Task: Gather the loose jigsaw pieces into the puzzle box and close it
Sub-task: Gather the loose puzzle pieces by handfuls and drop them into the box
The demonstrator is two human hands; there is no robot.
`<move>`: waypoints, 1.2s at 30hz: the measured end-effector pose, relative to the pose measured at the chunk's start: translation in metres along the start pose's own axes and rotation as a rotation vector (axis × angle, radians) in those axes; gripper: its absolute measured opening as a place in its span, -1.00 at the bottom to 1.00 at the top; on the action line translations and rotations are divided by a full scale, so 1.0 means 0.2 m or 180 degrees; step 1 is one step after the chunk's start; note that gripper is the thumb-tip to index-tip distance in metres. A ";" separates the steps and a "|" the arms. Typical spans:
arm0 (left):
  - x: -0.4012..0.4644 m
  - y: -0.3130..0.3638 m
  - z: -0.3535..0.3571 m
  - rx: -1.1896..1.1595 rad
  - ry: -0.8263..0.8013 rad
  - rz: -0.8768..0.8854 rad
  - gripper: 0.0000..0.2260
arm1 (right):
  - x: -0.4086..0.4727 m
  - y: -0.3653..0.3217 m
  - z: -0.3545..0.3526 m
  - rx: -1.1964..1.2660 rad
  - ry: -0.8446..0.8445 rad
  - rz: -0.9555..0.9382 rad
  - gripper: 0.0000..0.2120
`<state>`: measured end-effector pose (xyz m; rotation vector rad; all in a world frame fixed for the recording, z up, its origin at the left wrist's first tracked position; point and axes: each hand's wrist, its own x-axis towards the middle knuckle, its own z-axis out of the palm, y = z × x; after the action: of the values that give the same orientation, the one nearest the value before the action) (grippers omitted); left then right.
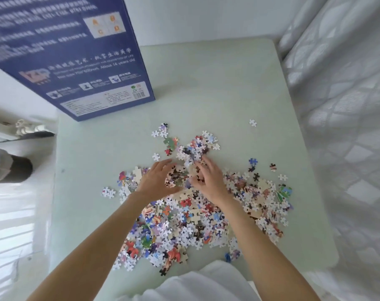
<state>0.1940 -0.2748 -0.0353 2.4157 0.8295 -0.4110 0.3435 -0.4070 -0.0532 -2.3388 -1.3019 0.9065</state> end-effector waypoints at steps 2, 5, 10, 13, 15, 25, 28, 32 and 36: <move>-0.07 -0.03 0.00 0.0031 -0.0117 -0.0076 -0.09 | -0.02 -0.05 -0.01 -0.0310 -0.0136 -0.0169 -0.27; -0.12 -0.03 0.02 0.0180 -0.0082 -0.0186 -0.02 | -0.05 -0.12 -0.01 -0.0606 -0.0115 -0.0157 -0.19; -0.11 0.01 0.04 -0.0131 -0.0032 -0.0386 -0.20 | -0.05 -0.18 0.01 -0.0251 -0.0021 0.0052 -0.41; -0.10 0.00 0.04 -0.0349 0.0046 -0.0430 -0.38 | -0.05 -0.22 -0.02 -0.0102 0.0110 0.0029 -0.55; -0.09 0.00 0.03 -0.0418 0.0110 -0.0438 -0.48 | -0.05 -0.23 -0.03 -0.0100 0.0177 -0.0001 -0.64; -0.09 -0.04 0.02 -0.0415 0.0235 -0.0198 -0.65 | -0.05 -0.24 -0.06 0.0114 0.0522 -0.0038 -0.69; -0.08 -0.04 -0.01 -0.0606 0.0361 -0.0200 -0.72 | -0.07 -0.24 -0.09 0.0177 0.0603 -0.0013 -0.68; -0.08 -0.06 -0.05 -0.0763 0.0564 -0.0261 -0.78 | -0.06 -0.24 -0.13 0.0132 0.0600 0.0010 -0.66; -0.10 -0.09 -0.11 -0.0969 0.0740 -0.0282 -0.80 | -0.05 -0.26 -0.17 0.0135 0.0592 -0.0074 -0.66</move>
<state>0.1697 -0.2592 -0.0158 2.1724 1.0217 -0.0298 0.3276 -0.3867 0.0046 -2.3080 -1.2200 0.6840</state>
